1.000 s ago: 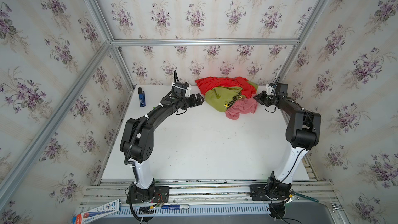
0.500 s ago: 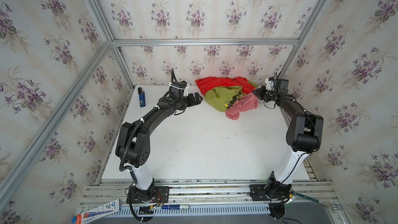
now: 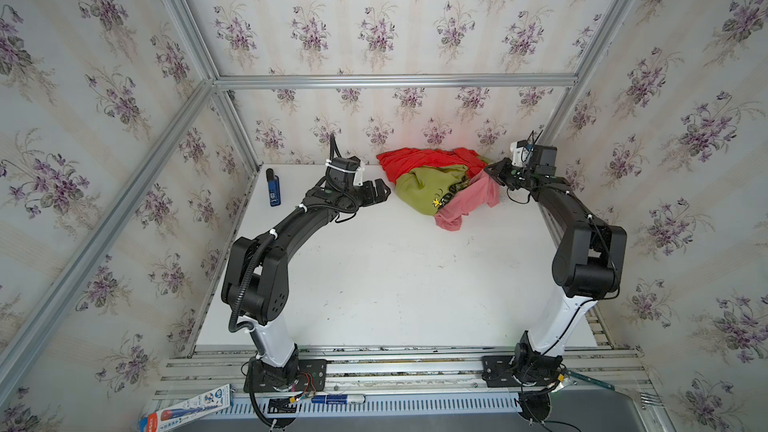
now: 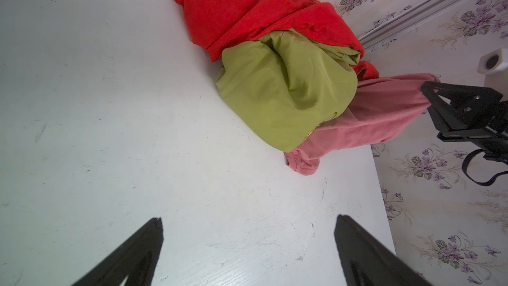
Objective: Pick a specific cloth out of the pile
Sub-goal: 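Lift the pink shirt upward with the right gripper, away from the pile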
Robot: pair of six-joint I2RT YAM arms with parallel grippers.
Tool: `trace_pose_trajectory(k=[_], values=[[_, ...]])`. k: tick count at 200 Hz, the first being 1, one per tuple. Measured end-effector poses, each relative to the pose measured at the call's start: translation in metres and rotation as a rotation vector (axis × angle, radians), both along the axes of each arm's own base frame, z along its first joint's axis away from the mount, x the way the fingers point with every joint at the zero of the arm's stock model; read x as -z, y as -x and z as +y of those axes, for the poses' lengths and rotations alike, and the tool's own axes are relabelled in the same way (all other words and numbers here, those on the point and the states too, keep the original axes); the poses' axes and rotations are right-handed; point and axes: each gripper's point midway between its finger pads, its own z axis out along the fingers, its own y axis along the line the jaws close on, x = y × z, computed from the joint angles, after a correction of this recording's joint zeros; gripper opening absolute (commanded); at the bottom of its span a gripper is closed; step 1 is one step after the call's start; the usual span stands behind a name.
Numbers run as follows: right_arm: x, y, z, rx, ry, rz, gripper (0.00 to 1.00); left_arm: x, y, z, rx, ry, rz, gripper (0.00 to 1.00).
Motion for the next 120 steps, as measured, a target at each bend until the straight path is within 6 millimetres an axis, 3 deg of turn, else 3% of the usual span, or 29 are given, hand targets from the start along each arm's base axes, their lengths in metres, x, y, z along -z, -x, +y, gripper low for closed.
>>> trace_pose_trajectory(k=[120], values=[[-0.030, 0.005, 0.023, -0.034, -0.002, -0.054, 0.00, -0.004, 0.004, 0.000, 0.007, 0.008, -0.003, 1.00]])
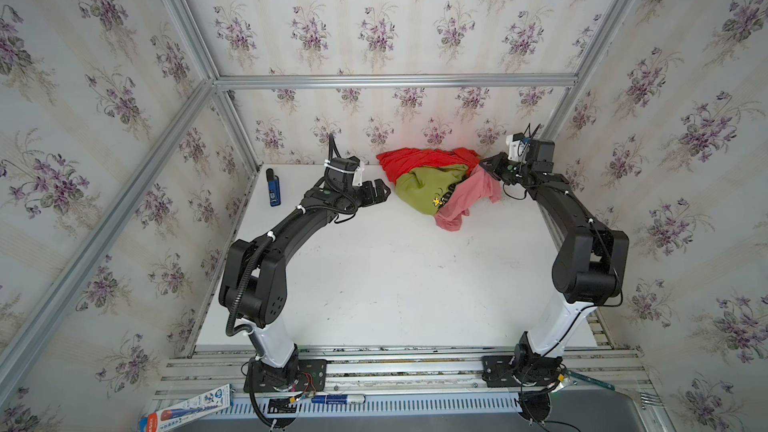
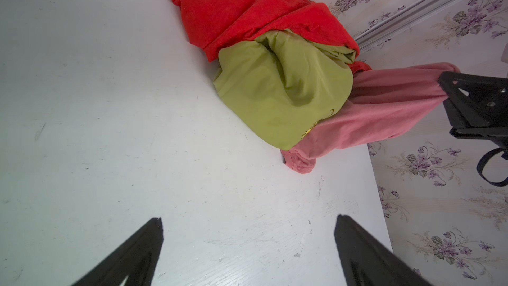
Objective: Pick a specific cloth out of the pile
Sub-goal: 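Lift the pink shirt upward with the right gripper, away from the pile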
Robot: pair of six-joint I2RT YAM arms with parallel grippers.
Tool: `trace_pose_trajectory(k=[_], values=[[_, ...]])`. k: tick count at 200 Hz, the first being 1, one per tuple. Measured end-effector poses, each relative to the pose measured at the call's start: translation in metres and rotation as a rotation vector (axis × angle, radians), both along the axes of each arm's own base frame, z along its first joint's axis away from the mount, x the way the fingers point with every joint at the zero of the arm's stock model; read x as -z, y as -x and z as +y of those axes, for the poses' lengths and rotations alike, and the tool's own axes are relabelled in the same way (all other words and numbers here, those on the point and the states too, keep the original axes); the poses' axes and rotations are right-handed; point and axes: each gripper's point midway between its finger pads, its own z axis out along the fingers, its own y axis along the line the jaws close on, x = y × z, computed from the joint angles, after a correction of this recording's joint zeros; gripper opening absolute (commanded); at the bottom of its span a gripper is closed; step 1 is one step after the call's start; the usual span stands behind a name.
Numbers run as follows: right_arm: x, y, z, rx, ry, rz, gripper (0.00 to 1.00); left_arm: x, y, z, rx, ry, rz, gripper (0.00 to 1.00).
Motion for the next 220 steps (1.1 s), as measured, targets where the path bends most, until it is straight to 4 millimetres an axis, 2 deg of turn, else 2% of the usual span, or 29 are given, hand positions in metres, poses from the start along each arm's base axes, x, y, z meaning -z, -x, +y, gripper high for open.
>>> trace_pose_trajectory(k=[37, 133, 220], values=[[-0.006, 0.002, 0.001, -0.001, 0.002, -0.003, 0.00, 0.000, 0.001, -0.001, 0.006, 0.006, 0.002, 1.00], [-0.044, 0.005, 0.010, -0.008, 0.017, -0.079, 0.00, -0.004, 0.000, -0.002, 0.005, 0.011, -0.005, 1.00], [-0.064, 0.011, 0.013, -0.003, 0.027, -0.120, 0.00, -0.008, 0.000, -0.001, 0.003, 0.017, -0.013, 1.00]])
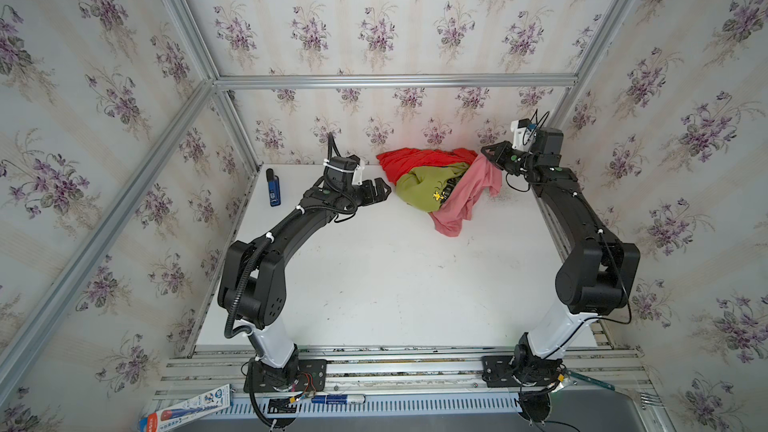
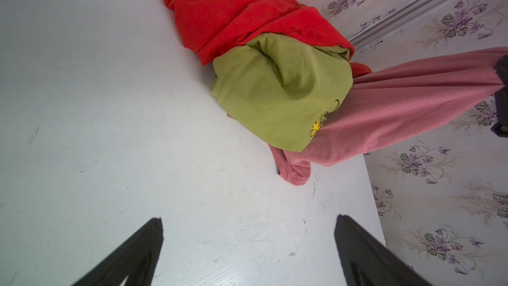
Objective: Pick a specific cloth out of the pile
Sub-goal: 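Lift the pink shirt upward with the right gripper, away from the pile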
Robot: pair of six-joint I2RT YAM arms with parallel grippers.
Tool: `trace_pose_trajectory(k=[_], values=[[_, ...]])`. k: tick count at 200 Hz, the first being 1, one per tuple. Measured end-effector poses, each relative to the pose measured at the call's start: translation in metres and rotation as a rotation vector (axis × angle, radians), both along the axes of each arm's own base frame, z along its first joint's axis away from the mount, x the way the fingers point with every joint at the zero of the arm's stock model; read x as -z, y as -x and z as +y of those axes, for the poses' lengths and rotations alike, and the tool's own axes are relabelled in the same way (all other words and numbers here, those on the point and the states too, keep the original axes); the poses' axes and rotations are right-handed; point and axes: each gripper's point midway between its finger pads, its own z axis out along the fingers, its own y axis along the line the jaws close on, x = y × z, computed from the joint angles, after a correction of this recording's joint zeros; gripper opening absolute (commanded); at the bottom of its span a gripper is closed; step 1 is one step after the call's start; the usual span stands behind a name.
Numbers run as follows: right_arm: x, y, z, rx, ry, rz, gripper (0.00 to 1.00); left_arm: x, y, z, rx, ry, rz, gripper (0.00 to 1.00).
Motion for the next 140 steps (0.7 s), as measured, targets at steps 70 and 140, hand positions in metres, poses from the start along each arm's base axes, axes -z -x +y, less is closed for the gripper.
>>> trace_pose_trajectory(k=[70, 140], values=[[-0.021, 0.008, 0.005, -0.004, 0.006, -0.043, 0.00, 0.000, 0.000, 0.000, 0.000, 0.000, -0.002, 1.00], [-0.038, 0.016, 0.009, -0.005, 0.012, -0.081, 0.00, -0.001, 0.005, 0.002, -0.002, 0.002, -0.001, 1.00]])
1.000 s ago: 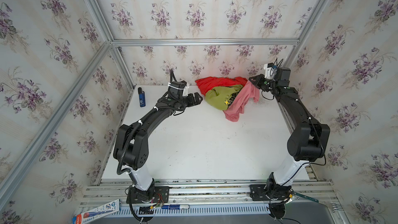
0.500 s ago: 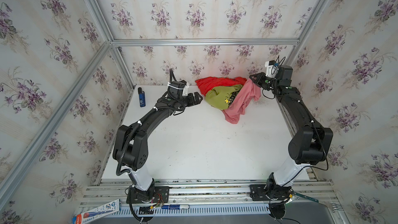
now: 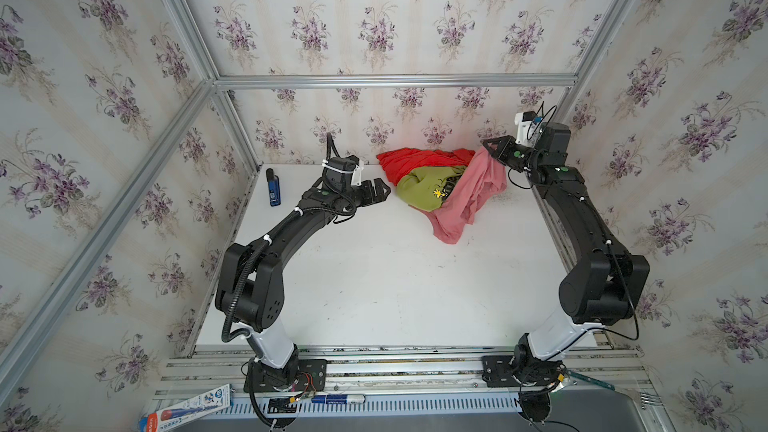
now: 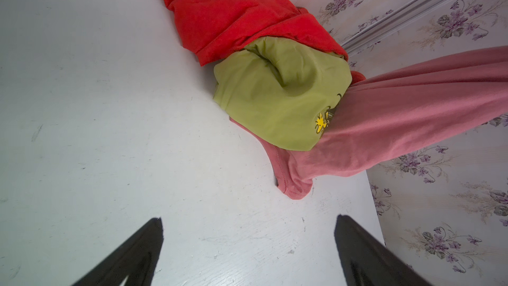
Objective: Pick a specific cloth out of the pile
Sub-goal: 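Lift the pink shirt upward with the right gripper, away from the pile, then raise the pink shirt higher with the right gripper, pulling it free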
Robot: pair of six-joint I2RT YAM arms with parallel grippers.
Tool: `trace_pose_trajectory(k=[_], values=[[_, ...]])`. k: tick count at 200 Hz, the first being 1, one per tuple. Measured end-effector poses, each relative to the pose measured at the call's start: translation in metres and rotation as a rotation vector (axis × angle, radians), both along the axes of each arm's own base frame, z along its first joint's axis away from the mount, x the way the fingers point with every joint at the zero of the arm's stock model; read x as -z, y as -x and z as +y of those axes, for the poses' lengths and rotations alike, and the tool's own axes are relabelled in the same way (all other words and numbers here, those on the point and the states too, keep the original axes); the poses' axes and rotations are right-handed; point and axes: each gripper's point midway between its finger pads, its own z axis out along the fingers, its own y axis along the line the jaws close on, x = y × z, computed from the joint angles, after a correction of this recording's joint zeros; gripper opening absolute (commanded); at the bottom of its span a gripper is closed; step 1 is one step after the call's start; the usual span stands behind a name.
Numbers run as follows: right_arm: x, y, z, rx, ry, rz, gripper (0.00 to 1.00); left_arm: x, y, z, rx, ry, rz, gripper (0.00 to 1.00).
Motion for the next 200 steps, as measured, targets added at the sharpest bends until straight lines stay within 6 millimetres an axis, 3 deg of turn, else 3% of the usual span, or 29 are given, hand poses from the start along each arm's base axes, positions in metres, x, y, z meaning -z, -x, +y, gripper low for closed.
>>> trace_pose_trajectory(k=[200], values=[[-0.056, 0.027, 0.004, 0.016, 0.035, -0.137, 0.00, -0.013, 0.002, 0.000, -0.004, 0.015, -0.024, 1.00]])
